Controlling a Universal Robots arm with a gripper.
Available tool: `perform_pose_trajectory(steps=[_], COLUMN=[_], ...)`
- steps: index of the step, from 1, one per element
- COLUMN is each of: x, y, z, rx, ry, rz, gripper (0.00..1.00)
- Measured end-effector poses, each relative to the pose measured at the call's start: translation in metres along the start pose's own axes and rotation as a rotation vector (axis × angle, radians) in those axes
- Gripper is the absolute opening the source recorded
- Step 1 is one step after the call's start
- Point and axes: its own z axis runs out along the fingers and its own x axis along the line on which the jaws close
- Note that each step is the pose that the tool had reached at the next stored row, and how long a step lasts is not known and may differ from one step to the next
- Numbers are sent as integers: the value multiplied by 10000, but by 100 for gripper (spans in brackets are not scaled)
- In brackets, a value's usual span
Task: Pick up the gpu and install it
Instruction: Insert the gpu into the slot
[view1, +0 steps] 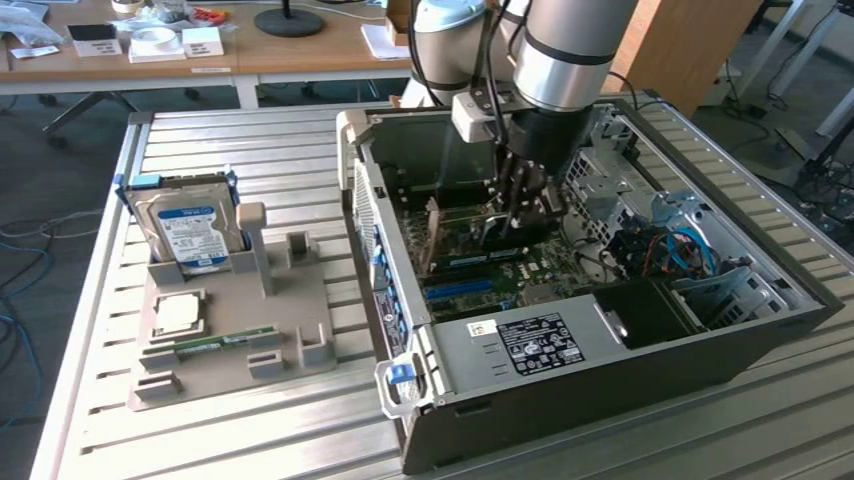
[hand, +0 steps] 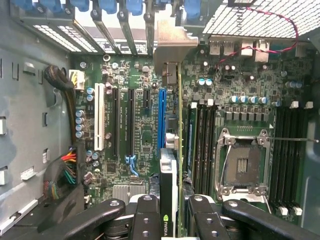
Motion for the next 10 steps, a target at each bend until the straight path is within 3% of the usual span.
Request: perform_pose_trajectory(steps=[10], x=[0], y=[35], z=[5], rx=[0], ry=[1], rz=[-1], gripper=[27])
